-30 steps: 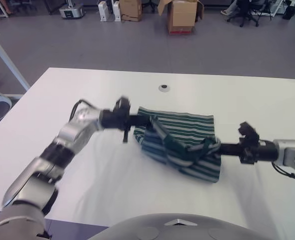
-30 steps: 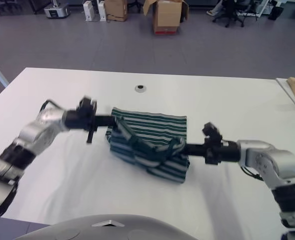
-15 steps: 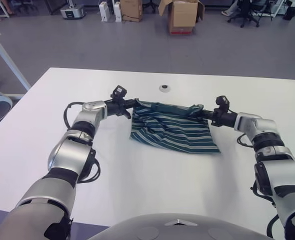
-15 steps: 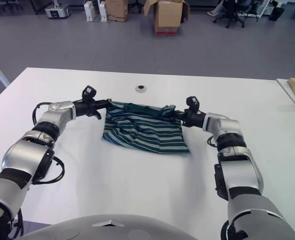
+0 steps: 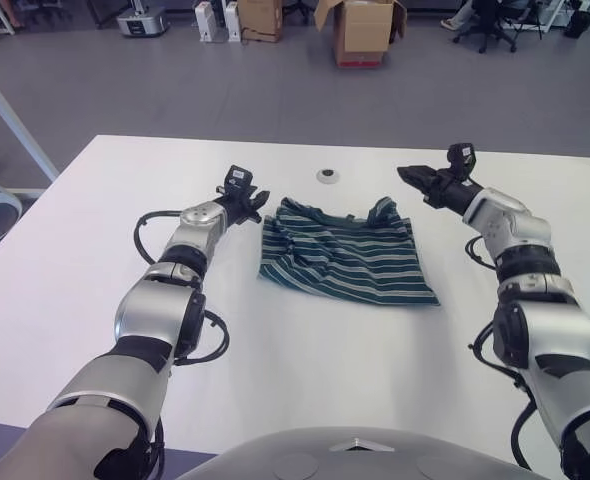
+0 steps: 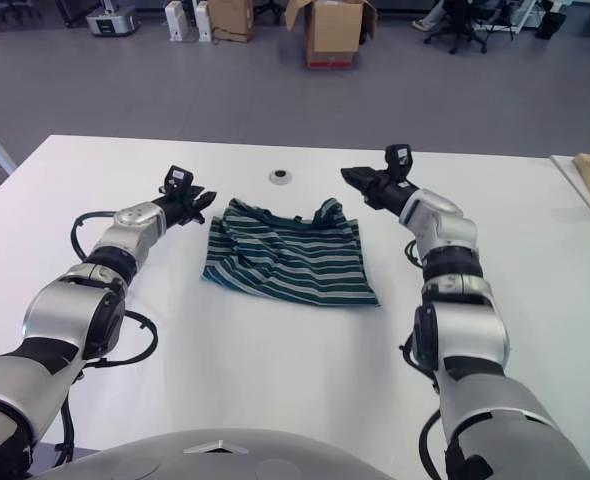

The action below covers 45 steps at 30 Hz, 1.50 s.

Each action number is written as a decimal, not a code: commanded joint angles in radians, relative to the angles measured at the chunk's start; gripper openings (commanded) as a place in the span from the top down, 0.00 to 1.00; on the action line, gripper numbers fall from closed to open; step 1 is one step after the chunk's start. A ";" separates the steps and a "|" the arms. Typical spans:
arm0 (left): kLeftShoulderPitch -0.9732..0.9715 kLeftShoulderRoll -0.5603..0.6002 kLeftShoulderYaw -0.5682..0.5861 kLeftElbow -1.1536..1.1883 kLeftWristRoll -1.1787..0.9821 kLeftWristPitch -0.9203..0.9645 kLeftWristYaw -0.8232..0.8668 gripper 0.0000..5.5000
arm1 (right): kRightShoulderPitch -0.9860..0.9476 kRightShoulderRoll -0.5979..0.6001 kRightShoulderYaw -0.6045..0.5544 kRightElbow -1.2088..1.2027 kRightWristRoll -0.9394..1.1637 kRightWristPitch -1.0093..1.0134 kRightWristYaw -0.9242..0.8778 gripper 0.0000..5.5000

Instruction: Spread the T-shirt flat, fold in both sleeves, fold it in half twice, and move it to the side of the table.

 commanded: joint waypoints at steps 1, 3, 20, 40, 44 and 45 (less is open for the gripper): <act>0.099 0.029 -0.163 -0.204 0.122 -0.362 -0.337 0.68 | 0.387 -0.127 0.137 -0.599 0.036 0.116 0.181 0.66; 0.137 0.080 -0.315 -0.212 0.301 -0.547 -0.333 0.68 | 0.503 -0.185 0.158 -0.747 0.018 0.127 0.219 0.66; 0.493 0.436 -0.622 -1.394 -0.612 0.515 -0.596 0.68 | -0.019 -0.027 0.424 -0.028 -0.472 -0.402 -0.009 0.66; 0.633 0.451 -0.415 -0.990 0.127 0.061 -0.354 0.68 | 0.753 -0.235 0.449 -1.001 -0.262 0.088 0.055 0.66; 0.689 0.473 -0.320 -0.981 0.099 -0.157 -0.341 0.68 | 0.737 -0.157 0.280 -1.089 -0.059 0.165 0.026 0.66; 0.706 0.492 -0.289 -1.001 0.064 -0.219 -0.362 0.68 | 0.734 -0.149 0.237 -1.102 -0.040 0.183 -0.003 0.66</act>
